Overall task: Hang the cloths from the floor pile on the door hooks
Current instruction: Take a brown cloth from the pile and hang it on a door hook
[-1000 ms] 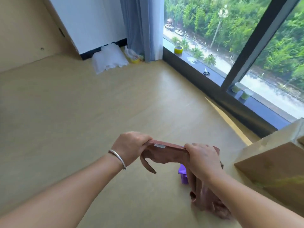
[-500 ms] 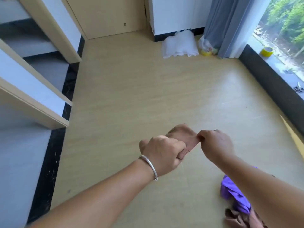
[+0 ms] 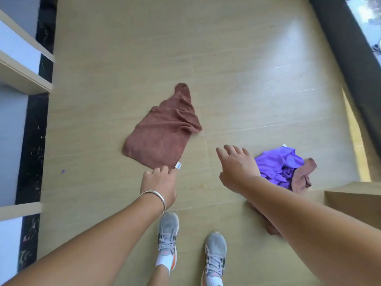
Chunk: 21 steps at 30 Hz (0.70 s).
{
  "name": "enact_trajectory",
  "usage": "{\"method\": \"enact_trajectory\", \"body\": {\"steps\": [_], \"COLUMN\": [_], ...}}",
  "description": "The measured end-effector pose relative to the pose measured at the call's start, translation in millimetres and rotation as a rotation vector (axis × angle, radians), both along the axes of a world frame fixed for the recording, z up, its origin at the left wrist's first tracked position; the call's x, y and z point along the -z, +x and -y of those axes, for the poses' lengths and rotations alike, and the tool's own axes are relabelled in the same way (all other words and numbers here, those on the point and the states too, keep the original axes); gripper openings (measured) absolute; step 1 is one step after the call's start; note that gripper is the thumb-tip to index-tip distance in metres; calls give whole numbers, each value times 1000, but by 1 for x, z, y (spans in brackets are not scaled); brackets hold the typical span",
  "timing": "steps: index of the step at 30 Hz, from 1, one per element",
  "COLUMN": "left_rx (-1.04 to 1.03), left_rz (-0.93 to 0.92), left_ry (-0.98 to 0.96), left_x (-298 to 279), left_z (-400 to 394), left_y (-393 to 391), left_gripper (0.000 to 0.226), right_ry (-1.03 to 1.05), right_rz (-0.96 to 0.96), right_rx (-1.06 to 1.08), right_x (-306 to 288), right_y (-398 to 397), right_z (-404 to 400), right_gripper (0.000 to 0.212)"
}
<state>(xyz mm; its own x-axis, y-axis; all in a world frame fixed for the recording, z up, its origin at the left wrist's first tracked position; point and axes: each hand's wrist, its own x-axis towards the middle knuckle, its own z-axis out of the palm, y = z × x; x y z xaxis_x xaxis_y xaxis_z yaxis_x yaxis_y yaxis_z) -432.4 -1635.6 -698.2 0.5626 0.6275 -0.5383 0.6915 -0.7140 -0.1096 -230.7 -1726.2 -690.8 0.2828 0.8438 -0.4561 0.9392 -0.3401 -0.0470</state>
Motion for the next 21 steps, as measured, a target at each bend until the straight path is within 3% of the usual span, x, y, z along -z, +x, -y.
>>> {"method": "enact_trajectory", "body": {"steps": [8, 16, 21], "left_rx": [-77, -56, 7], "left_rz": [-133, -122, -72], "left_ry": [-12, 21, 32], "left_x": [57, 55, 61], "left_z": [-21, -78, -128], "left_y": [-83, -145, -176], "left_gripper": [37, 41, 65], "right_ry": [-30, -60, -44], "right_rz": [-82, -130, -181], "right_rx": [-81, -103, 24], "right_x": [47, 51, 46], "right_y": [-58, -118, -162], "right_z": [-4, -56, -101], "right_gripper": [80, 81, 85]}}
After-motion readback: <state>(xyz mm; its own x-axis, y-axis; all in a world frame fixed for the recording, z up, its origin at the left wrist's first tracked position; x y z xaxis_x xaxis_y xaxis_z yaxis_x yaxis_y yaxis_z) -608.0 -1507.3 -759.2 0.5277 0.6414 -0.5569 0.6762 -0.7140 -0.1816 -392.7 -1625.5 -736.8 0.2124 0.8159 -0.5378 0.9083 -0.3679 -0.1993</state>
